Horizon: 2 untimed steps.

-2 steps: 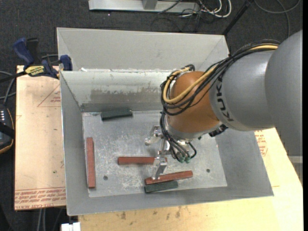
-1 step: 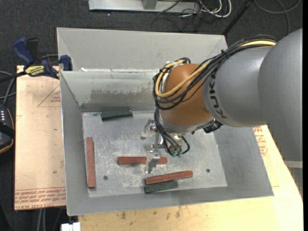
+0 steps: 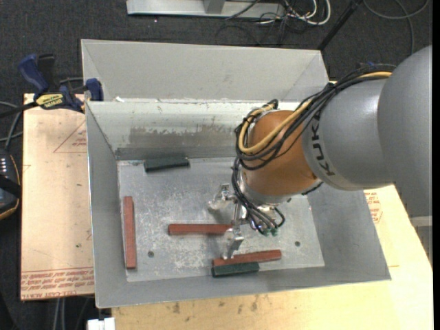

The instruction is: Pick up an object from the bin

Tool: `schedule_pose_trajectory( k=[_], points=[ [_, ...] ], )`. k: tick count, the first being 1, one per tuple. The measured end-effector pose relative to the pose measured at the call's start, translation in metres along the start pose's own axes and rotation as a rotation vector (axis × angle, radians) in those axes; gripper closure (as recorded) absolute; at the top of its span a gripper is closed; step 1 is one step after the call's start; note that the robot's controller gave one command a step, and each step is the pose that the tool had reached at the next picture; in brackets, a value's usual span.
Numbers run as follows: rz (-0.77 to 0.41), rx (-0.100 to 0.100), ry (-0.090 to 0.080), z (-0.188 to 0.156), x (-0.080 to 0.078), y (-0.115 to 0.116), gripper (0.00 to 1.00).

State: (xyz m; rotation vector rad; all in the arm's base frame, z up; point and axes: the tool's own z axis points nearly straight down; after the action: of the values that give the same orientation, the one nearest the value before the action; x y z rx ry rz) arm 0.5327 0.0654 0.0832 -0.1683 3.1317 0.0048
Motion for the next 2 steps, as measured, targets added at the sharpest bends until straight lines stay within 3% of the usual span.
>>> schedule_pose_trajectory(
  k=[1,2],
  points=[
    [0.063,0.008,-0.020,0.0044,-0.0038,-0.0117,1.00],
    [0.071,0.008,-0.019,0.0044,-0.0037,-0.0089,1.00]
  ],
)
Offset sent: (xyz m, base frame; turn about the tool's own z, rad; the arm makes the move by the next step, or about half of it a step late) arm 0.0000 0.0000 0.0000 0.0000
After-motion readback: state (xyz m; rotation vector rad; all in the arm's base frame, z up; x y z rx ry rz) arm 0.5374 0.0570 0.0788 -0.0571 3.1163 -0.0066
